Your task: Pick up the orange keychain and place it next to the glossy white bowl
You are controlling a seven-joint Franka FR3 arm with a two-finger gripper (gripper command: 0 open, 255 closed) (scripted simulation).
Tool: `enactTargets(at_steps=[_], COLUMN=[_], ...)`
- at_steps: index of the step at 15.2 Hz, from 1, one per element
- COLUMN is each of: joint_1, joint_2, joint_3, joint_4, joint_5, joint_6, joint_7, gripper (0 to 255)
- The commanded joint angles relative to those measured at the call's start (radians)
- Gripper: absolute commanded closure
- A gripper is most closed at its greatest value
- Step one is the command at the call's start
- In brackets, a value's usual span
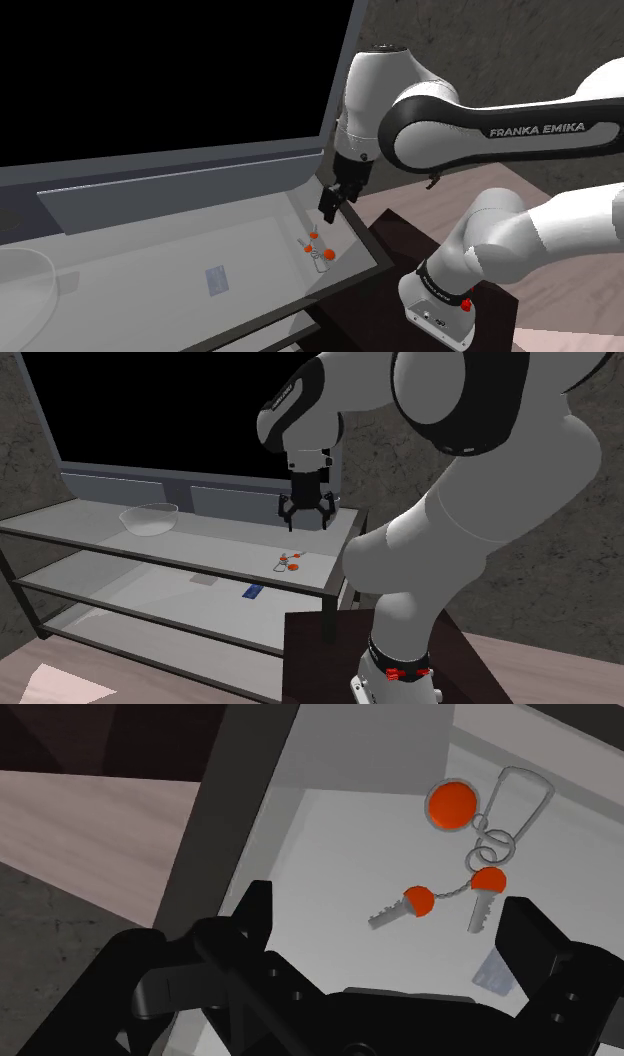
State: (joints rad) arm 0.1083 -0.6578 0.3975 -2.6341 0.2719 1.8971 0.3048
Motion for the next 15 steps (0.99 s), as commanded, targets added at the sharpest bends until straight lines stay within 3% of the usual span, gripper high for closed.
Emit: enactTargets(at_steps=[1,6,15], joint_1=[0.01,0.005,-0.002], joint_2=[0.046,0.198,0.266], joint_3=[0.053,0.183,0.218], joint_4=[-0.001,0.028,-0.032], joint_5=[0.02,0.026,0.028], joint_6=[0.062,0.215,0.341], joint_7=[0.051,0.174,0.184], gripper=[0,0,0])
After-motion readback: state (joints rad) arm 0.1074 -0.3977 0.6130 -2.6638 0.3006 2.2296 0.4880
